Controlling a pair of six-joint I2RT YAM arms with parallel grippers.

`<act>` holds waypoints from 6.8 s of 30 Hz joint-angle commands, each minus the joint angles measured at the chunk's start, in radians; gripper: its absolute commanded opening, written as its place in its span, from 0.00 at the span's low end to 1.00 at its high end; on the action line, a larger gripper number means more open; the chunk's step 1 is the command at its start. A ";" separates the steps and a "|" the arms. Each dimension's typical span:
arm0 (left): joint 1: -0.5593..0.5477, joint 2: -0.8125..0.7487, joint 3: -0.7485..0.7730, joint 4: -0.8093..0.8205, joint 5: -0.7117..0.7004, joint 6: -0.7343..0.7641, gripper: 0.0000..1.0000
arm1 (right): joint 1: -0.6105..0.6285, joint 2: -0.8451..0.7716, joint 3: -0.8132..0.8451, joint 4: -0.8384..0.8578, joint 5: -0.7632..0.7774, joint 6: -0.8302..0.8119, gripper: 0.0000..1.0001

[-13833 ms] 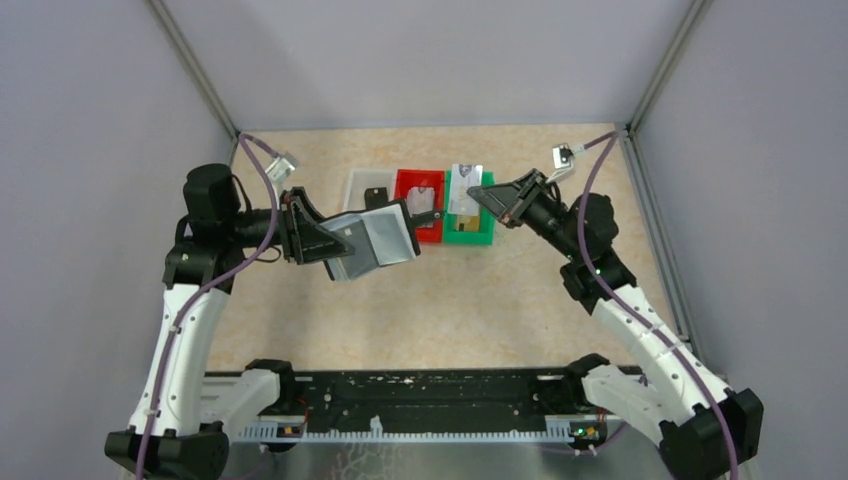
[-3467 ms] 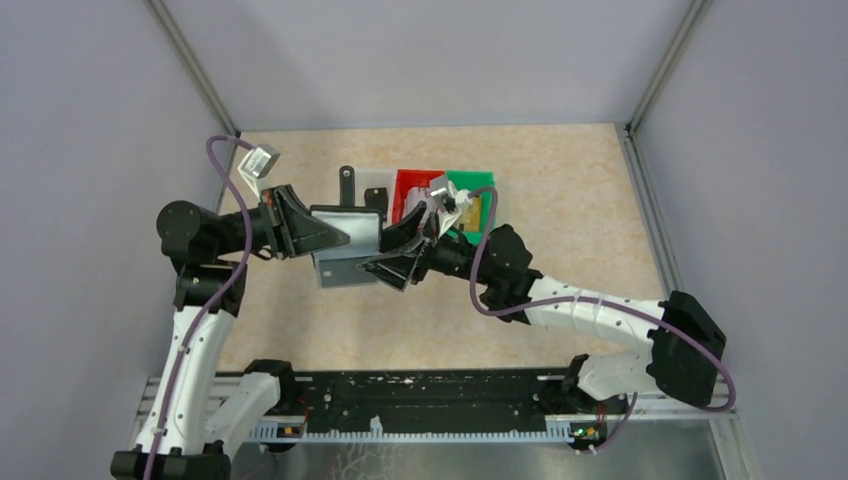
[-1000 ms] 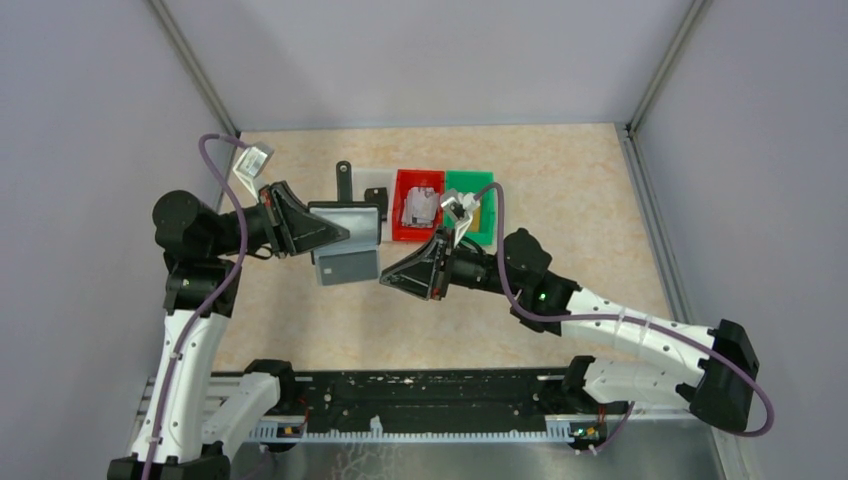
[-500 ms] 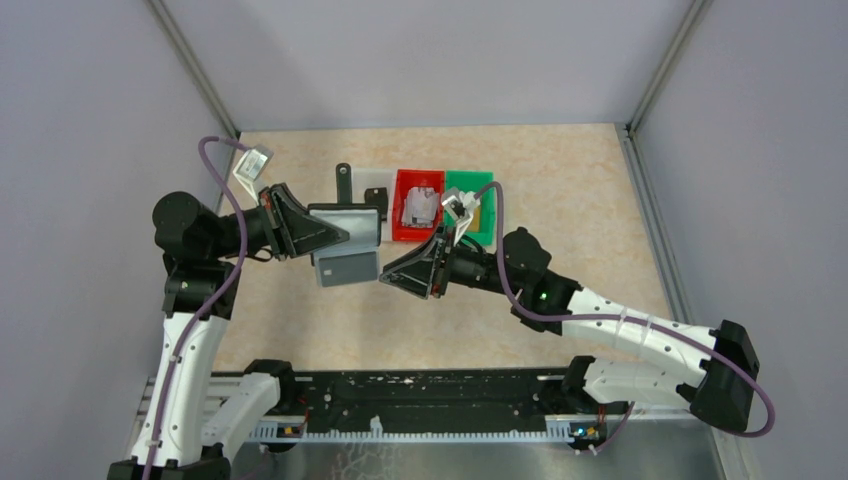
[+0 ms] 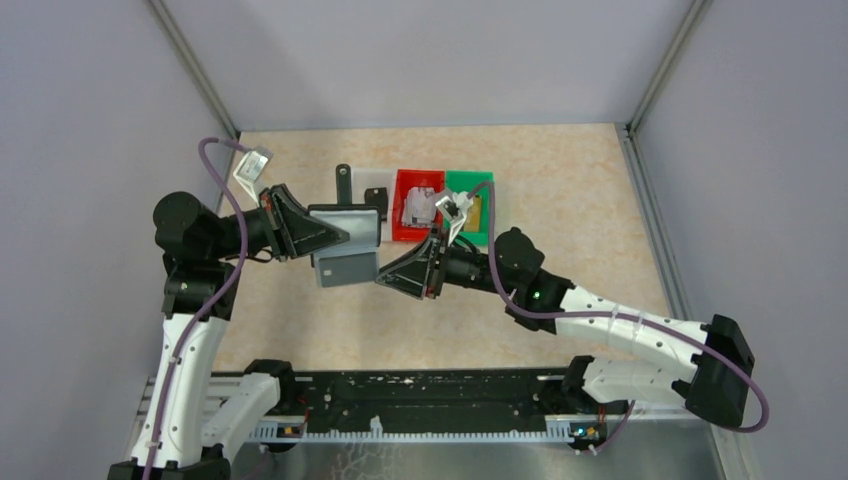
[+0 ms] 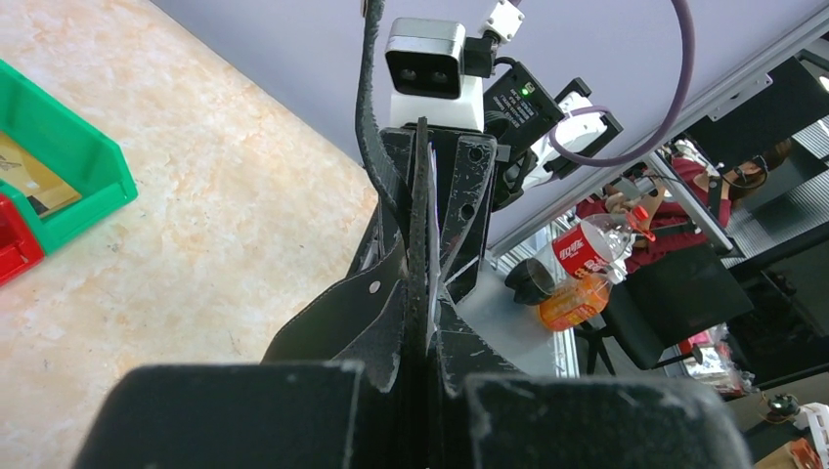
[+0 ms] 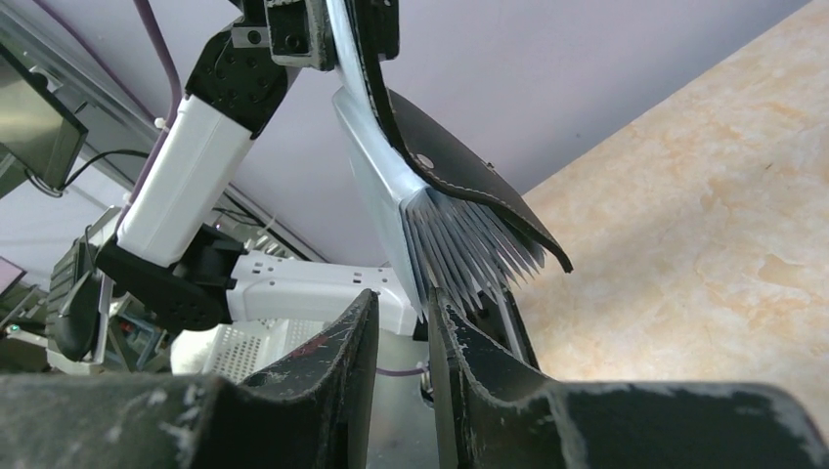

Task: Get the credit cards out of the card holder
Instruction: Remove the credit card from the card holder.

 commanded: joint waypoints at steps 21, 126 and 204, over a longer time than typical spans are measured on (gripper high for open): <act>-0.001 0.014 0.018 -0.036 -0.022 0.078 0.00 | 0.033 -0.034 0.114 -0.149 0.085 -0.078 0.23; -0.001 0.042 0.127 -0.169 -0.023 0.287 0.47 | 0.041 0.116 0.118 0.310 0.058 -0.023 0.00; 0.007 -0.034 -0.013 -0.069 0.204 0.294 0.00 | -0.024 0.020 0.218 -0.025 -0.086 -0.169 0.58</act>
